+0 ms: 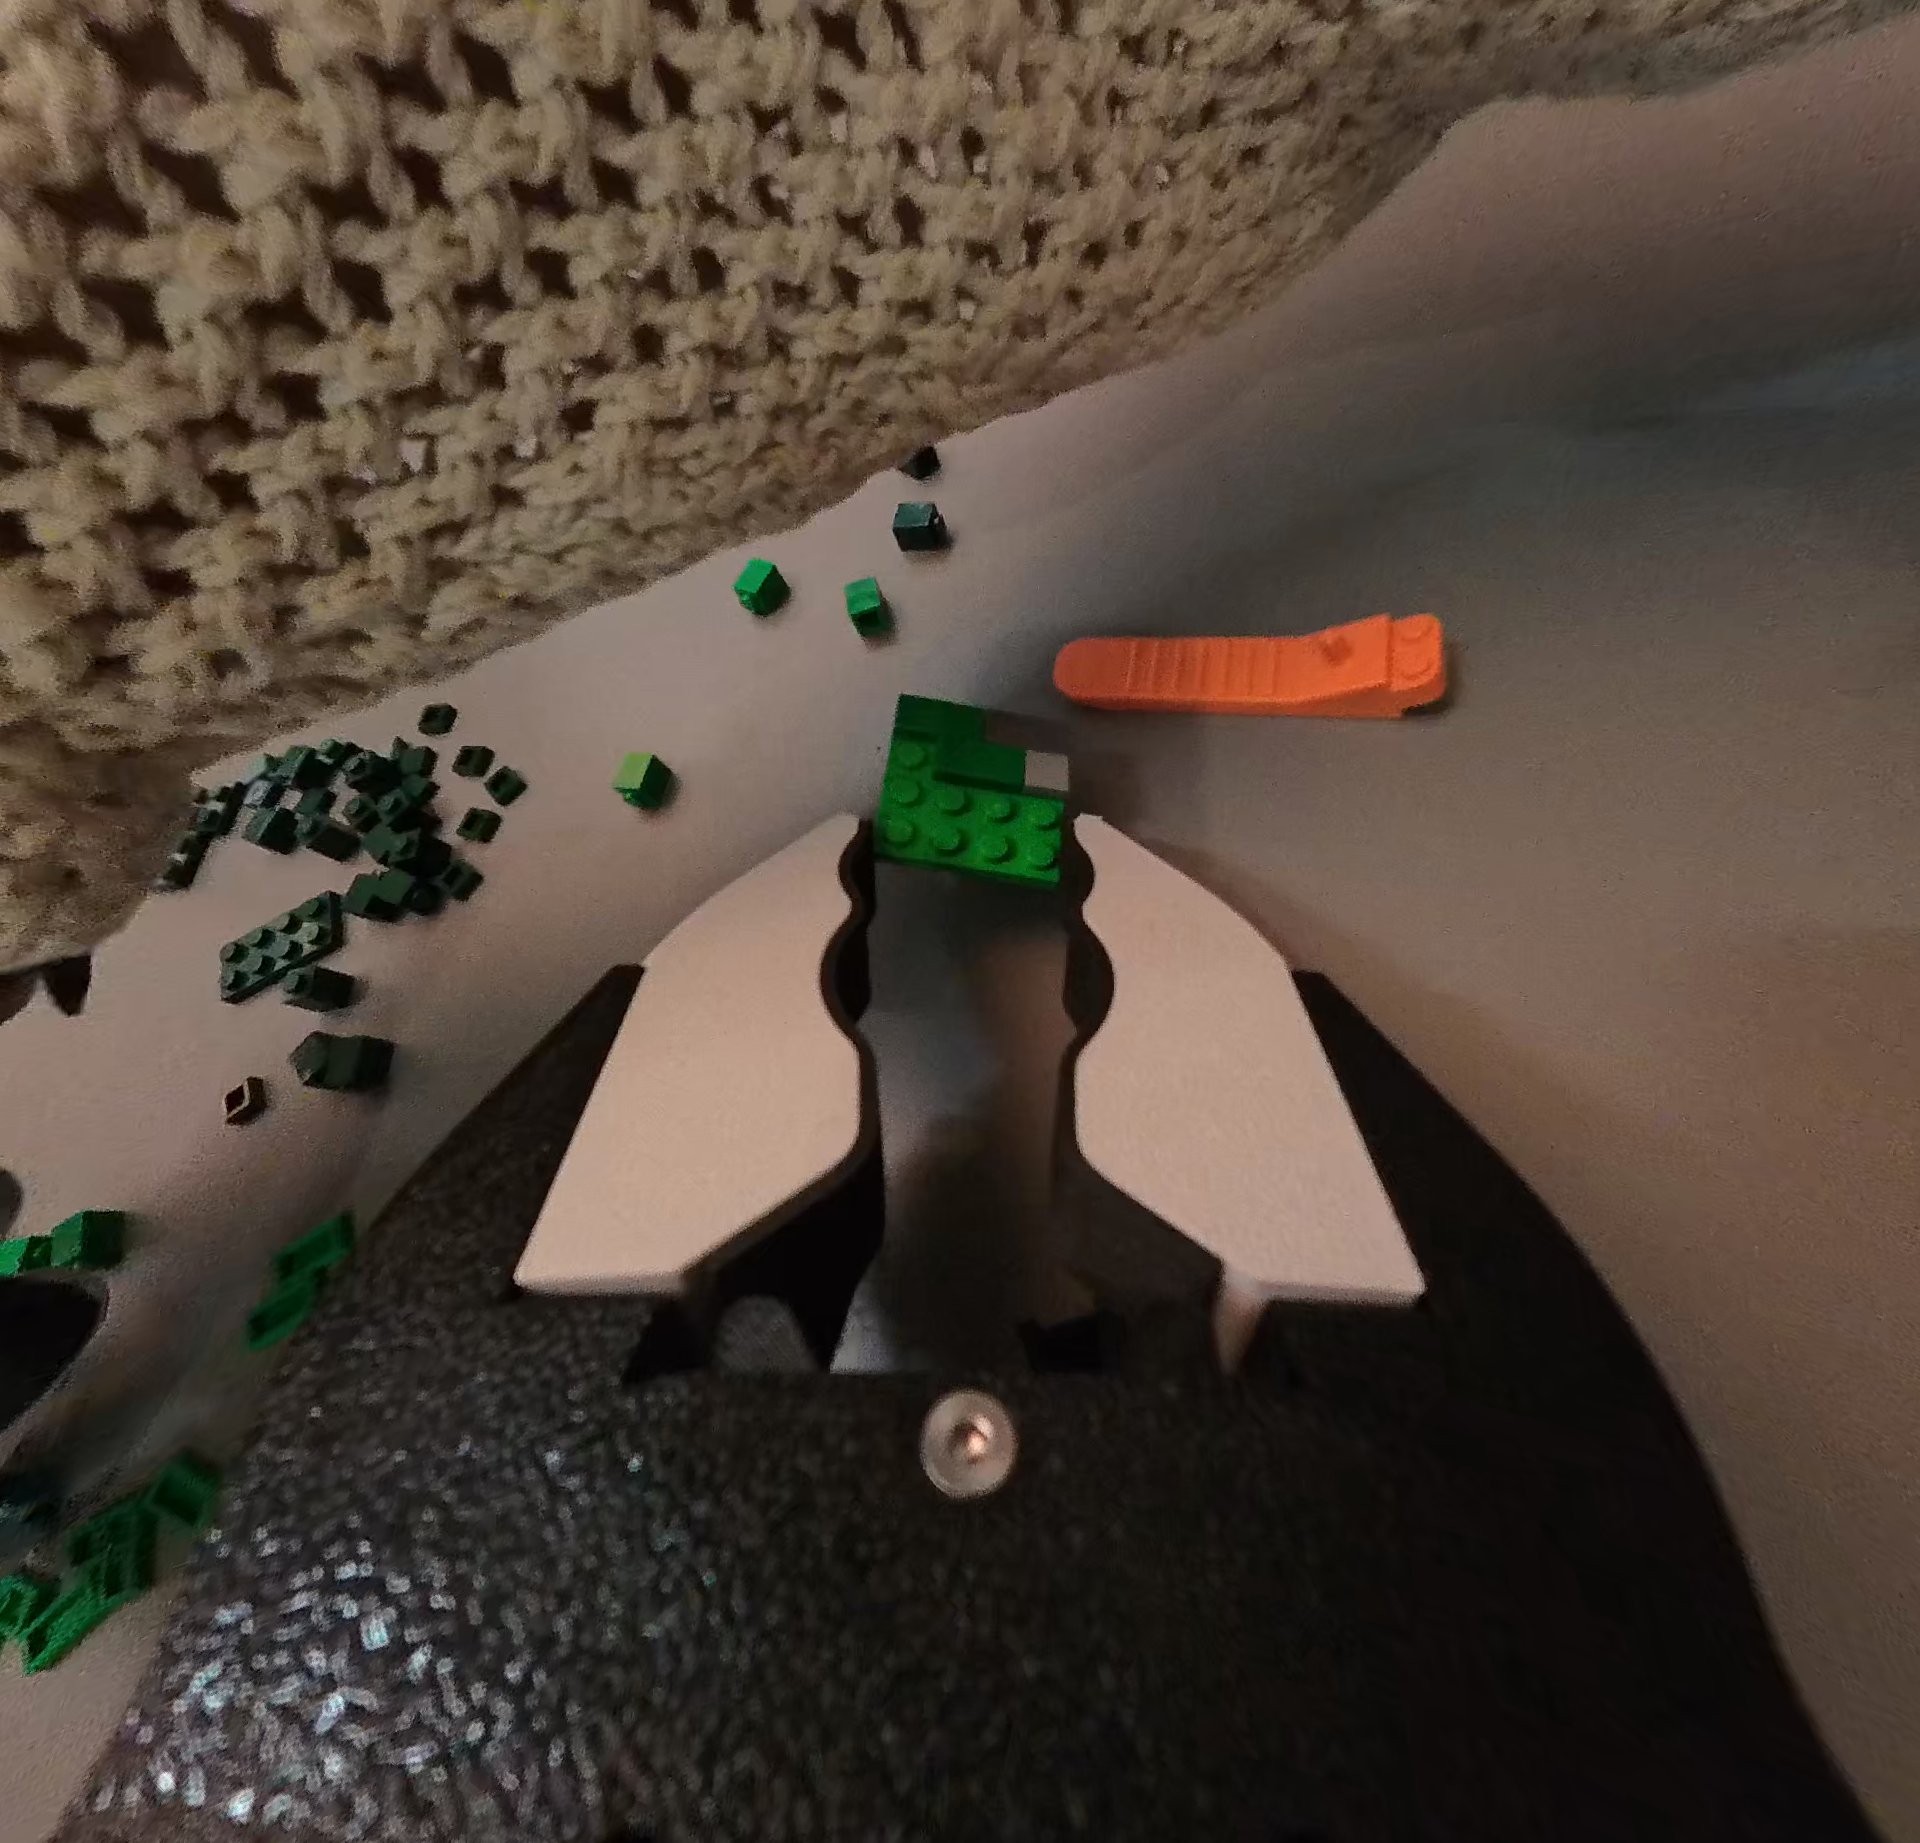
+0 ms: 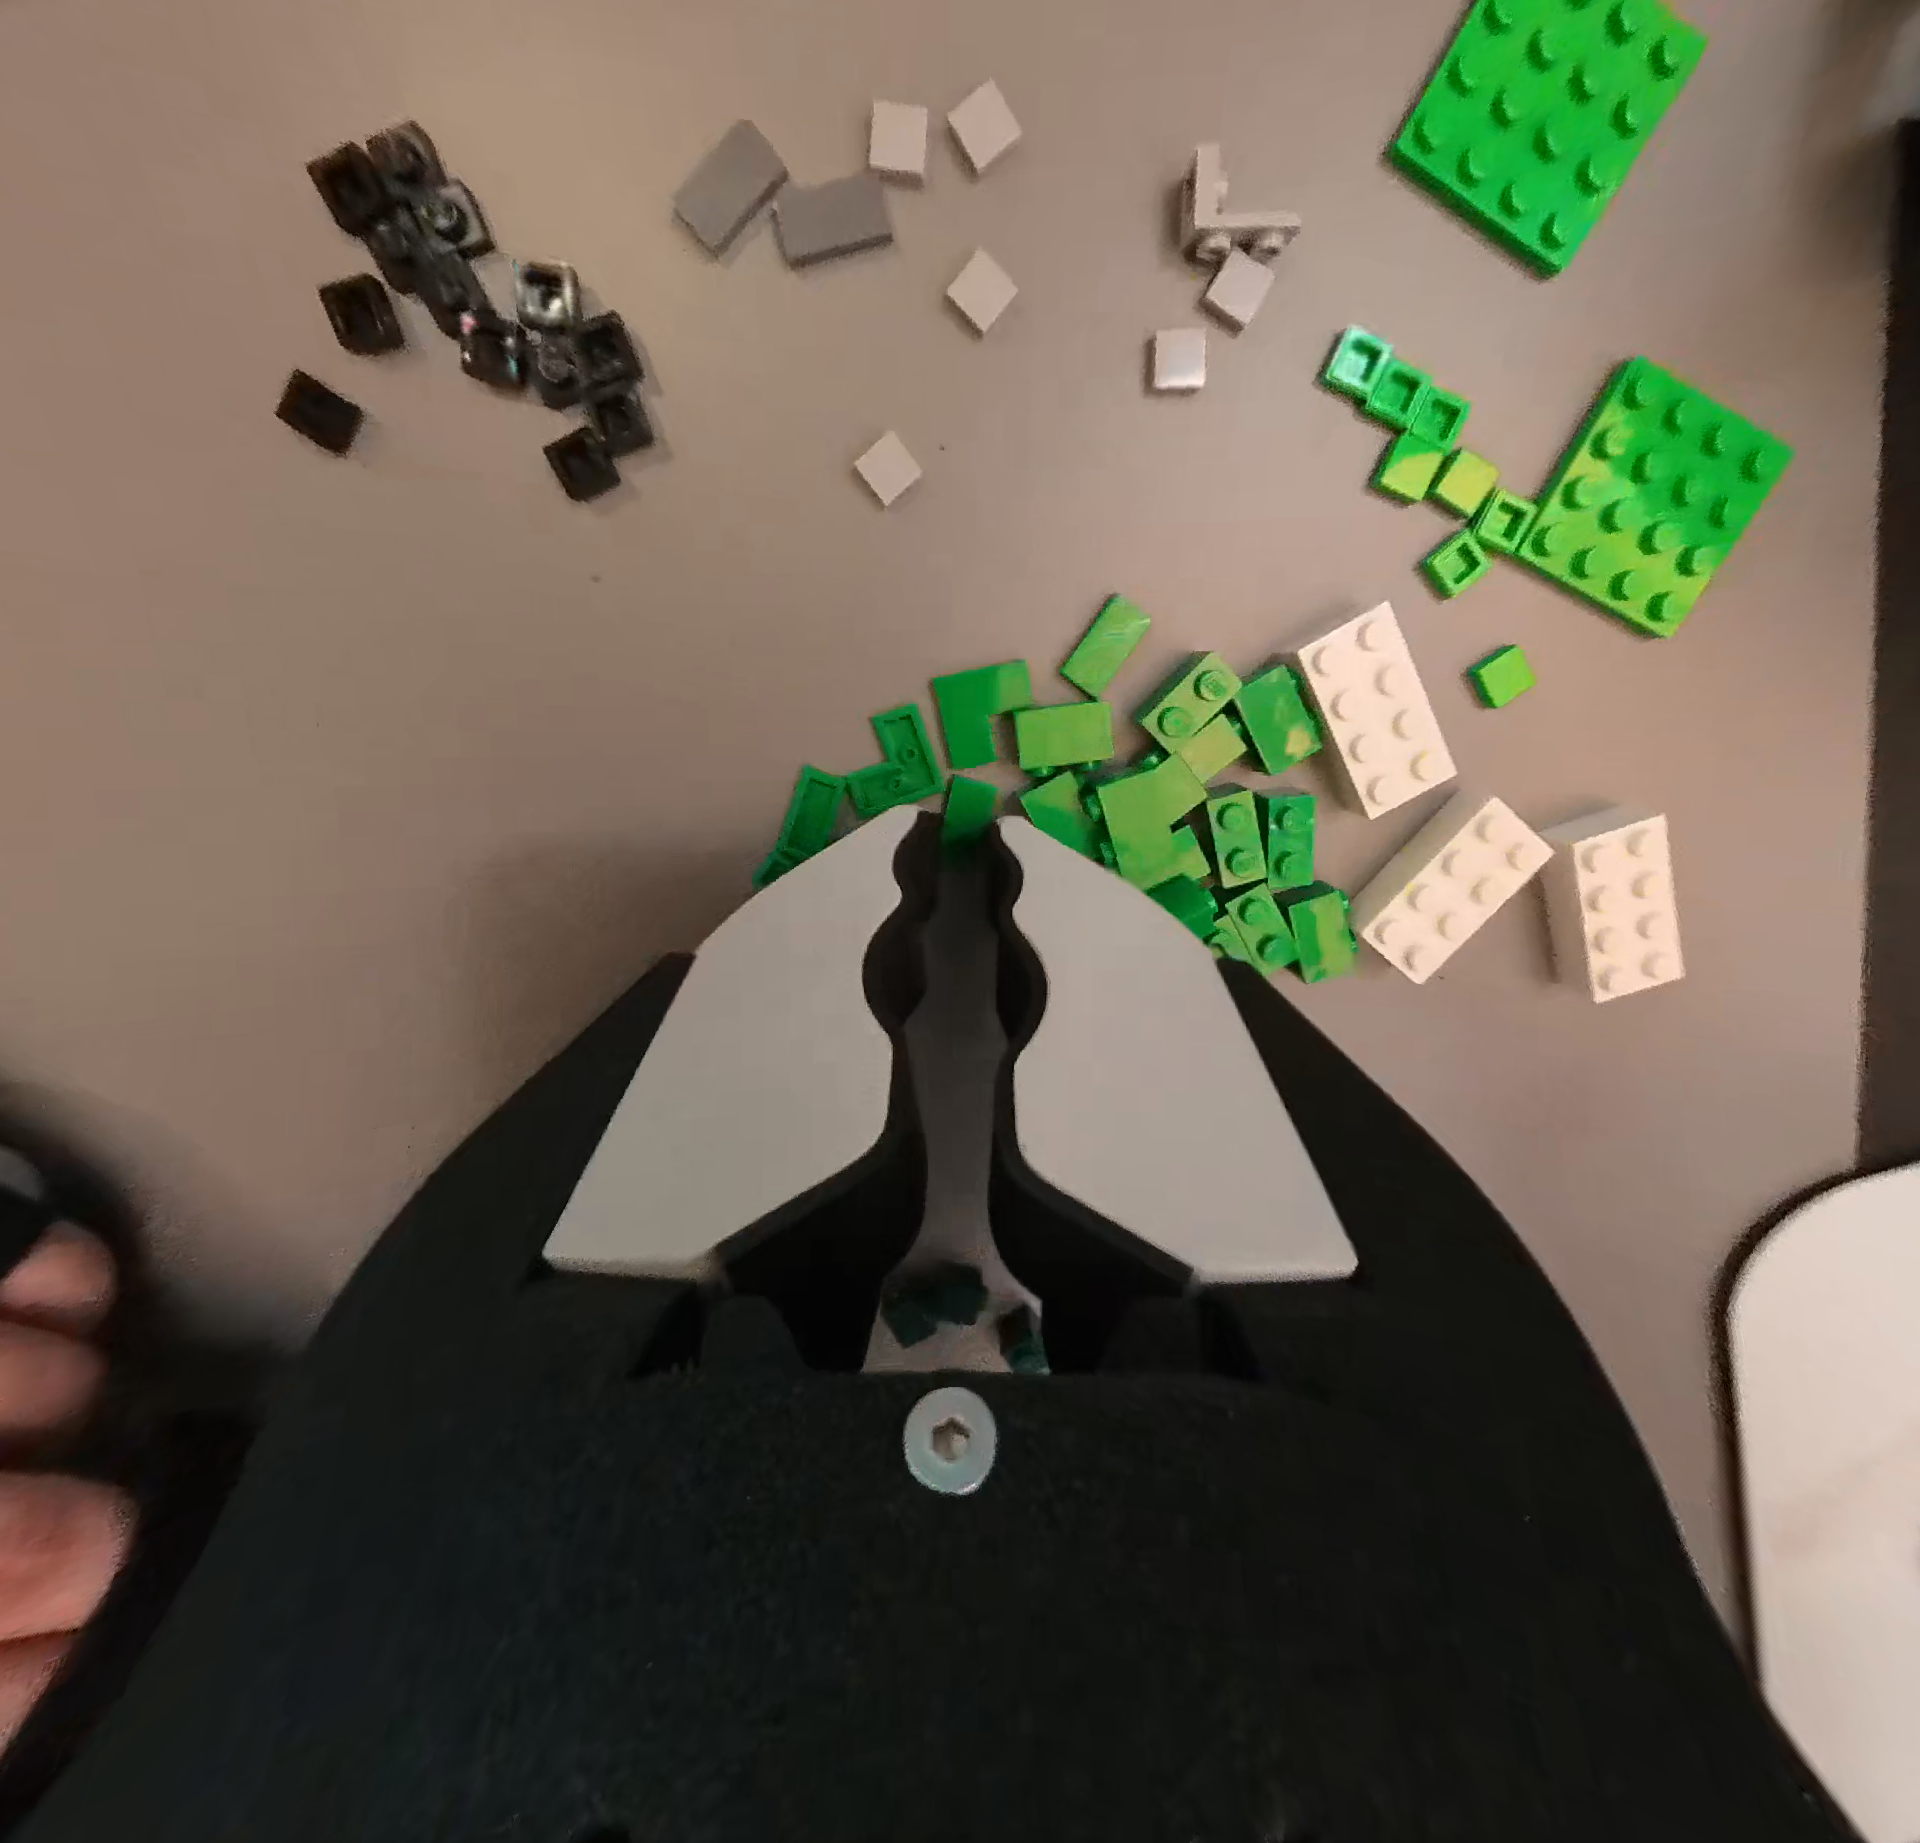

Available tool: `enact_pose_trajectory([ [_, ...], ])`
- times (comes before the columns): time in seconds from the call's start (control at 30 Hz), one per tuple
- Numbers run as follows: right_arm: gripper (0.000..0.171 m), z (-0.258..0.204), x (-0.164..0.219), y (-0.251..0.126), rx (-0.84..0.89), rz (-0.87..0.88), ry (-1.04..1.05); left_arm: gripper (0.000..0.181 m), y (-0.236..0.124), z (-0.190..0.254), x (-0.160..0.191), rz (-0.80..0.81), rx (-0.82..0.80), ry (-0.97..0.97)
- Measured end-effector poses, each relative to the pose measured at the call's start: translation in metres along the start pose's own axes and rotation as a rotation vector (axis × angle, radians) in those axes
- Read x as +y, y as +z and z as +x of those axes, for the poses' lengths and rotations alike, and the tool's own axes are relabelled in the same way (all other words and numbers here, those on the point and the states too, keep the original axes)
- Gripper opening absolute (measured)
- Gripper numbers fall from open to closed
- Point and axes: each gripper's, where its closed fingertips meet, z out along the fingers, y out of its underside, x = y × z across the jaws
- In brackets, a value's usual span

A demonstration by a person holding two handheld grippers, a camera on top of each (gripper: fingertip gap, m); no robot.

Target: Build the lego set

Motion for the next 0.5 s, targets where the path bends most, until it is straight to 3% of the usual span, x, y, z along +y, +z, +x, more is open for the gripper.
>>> enact_pose_trajectory([
  [0.13,0.007,-0.002,0.003,-0.004,-0.012,0.045,-0.042,0.033,-0.002,-0.003,0.002,-0.003,-0.011,-0.001],
  [0.27,0.007,-0.009,0.022,-0.038,-0.064,0.201,-0.070,0.033,-0.004,-0.007,0.001,0.016,-0.012,-0.031],
  [0.5,0.007,-0.046,0.114,-0.108,-0.133,0.395,-0.157,0.033,-0.006,-0.007,-0.001,0.034,0.011,-0.050],
])
